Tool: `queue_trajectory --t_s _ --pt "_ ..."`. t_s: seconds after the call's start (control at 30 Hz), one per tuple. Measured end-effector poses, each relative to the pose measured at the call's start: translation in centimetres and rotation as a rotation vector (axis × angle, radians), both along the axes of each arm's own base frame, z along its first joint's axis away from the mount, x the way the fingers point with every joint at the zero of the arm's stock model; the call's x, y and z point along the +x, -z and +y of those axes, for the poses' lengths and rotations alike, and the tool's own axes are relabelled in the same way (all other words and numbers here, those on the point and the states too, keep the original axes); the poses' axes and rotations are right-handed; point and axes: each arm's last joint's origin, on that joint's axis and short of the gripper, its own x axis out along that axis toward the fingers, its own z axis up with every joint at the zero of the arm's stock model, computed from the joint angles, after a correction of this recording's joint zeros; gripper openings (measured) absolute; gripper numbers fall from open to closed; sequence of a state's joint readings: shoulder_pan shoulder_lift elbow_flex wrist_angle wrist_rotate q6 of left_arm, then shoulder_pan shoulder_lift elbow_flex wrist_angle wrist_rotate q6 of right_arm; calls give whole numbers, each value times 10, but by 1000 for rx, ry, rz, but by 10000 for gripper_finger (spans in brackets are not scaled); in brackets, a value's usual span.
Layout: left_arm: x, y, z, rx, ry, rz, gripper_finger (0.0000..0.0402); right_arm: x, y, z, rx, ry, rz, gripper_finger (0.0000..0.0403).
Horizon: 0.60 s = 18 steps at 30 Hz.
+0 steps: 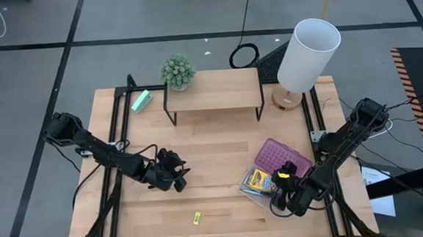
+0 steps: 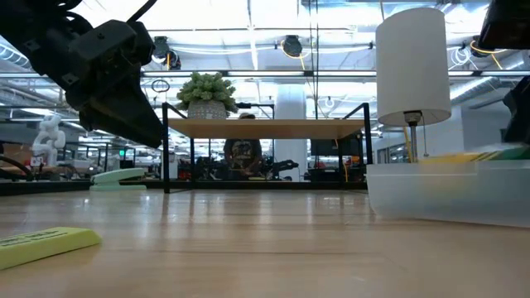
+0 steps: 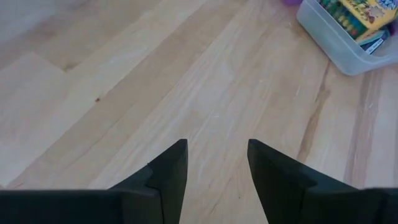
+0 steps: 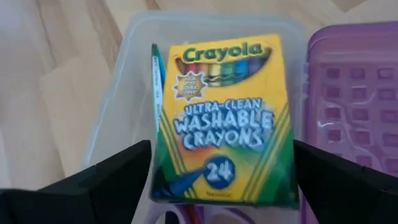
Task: Pack school essentials
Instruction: Put the yellow crayon box into the purple supply box, then put the yellow eraser into the purple supply box
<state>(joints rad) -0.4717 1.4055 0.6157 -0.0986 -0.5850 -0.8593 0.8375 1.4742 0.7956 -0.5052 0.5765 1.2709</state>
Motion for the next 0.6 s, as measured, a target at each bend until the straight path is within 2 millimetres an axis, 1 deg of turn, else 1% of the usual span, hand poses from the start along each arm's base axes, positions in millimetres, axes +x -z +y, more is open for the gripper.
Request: queue_trajectory --t_s 0.13,0.3,0.47,0.6 --pt "0 0 0 -4 -4 -1 170 0 0 1 9 -1 -2 395" --pt "0 0 0 -9 -6 -5 170 -1 -7 -1 22 -5 -17 393" --pt "2 -2 -3 -19 6 -36 170 -6 -26 -8 34 -30 -76 393" --pt "4 -7 -10 -28 35 -95 170 -10 -42 -13 9 -86 -136 392"
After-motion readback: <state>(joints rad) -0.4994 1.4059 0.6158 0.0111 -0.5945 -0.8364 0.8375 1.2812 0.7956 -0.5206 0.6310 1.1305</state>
